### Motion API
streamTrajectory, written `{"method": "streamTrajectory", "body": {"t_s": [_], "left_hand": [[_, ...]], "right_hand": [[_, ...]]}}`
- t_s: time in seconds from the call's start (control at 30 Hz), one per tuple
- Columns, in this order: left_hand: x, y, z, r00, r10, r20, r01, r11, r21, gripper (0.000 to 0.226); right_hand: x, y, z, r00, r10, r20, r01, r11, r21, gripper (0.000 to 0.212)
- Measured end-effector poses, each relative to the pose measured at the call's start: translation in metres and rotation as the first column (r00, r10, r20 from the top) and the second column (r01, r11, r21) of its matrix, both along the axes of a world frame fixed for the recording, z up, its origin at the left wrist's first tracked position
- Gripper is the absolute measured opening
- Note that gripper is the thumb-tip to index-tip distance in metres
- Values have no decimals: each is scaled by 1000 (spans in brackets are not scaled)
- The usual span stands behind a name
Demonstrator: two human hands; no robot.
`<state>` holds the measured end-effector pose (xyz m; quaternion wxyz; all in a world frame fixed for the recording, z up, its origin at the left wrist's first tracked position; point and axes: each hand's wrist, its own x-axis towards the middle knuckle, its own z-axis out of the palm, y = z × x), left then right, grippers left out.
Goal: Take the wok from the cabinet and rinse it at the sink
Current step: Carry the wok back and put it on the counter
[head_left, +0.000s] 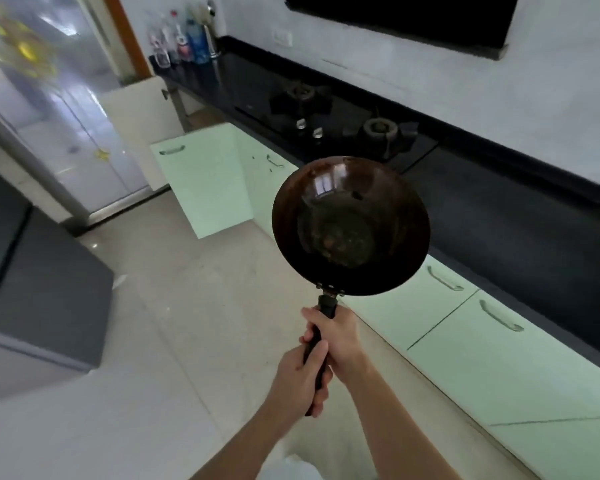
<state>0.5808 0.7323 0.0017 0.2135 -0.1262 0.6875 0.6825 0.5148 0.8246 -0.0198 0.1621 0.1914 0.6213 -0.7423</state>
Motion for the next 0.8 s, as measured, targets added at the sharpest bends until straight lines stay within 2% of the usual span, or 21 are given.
{"method": "streamTrajectory", "body": {"t_s": [0.27, 0.4, 0.57, 0.8], "left_hand": [[-44, -73, -2, 969, 246, 31, -246, 969, 13, 38], [-78, -103, -6, 944, 330, 20, -330, 944, 10, 40], [-140, -133, -2, 898, 437, 58, -439, 898, 23, 36], [-251, -176, 9, 825, 562, 49, -564, 826, 22, 34]], "right_hand": [[-66, -92, -8, 974, 222, 39, -223, 975, 11, 14], [-107, -132, -10, 944, 327, 39, -328, 945, 7, 15], [-174, -173, -10, 900, 433, 44, -432, 901, -34, 19], [-291, -228, 4, 815, 580, 1, -580, 815, -10, 23]]}}
